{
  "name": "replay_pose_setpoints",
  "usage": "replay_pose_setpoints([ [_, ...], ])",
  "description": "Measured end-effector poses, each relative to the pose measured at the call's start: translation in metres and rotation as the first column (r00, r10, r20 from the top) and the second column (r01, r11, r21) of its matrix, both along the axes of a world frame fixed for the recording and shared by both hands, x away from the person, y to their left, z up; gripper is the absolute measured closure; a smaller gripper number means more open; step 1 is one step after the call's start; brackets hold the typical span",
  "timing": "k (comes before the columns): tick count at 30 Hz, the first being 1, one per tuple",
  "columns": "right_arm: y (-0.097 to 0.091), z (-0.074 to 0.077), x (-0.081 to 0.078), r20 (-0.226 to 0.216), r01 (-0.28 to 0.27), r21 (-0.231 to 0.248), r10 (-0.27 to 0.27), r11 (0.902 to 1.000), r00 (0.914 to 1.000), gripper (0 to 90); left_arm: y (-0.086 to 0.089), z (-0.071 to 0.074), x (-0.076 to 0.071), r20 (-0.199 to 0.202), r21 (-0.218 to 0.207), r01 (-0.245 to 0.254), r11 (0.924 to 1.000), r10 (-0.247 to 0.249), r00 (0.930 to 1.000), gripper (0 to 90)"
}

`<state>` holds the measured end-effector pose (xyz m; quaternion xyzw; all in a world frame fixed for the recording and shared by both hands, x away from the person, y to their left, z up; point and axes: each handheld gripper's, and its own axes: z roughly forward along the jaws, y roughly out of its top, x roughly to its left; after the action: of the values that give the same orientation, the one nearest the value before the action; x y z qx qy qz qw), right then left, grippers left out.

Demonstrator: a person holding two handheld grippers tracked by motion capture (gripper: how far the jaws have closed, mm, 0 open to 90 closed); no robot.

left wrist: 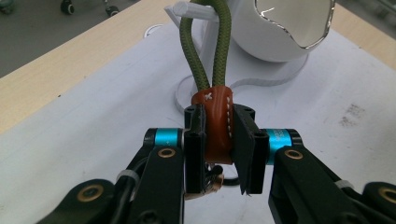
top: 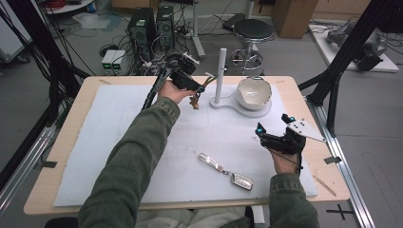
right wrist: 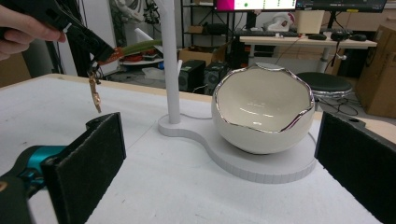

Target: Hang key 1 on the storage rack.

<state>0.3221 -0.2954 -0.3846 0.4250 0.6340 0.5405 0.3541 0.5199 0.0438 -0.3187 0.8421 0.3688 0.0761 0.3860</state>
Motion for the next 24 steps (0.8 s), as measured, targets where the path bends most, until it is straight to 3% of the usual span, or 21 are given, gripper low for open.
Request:
replay_pose_setpoints([
  [9,0.001,0.0,-0.001,-0.005,0.003,-0.001,-0.003,1.0,1.0,0.8,-0.006,-0.003,-0.004,0.001,0.064,0.044,0.997,-0.044,0.999,69.0],
  [11,0.001,0.0,-0.001,-0.004,0.002,0.0,-0.002,1.0,1.0,0.8,-0.007,-0.003,-0.005,-0.008,0.048,0.041,0.998,-0.041,0.9991,67.8],
  [19,0.001,0.0,-0.001,-0.003,0.0,-0.002,0.0,1.0,1.0,0.8,-0.005,0.0,-0.008,-0.035,0.034,0.076,0.9965,-0.075,0.9966,42.1],
  [24,0.001,0.0,-0.001,-0.002,-0.003,-0.005,0.003,1.0,1.0,0.8,-0.004,0.005,-0.014,0.001,0.068,0.074,0.9949,-0.075,0.9972,28.4],
])
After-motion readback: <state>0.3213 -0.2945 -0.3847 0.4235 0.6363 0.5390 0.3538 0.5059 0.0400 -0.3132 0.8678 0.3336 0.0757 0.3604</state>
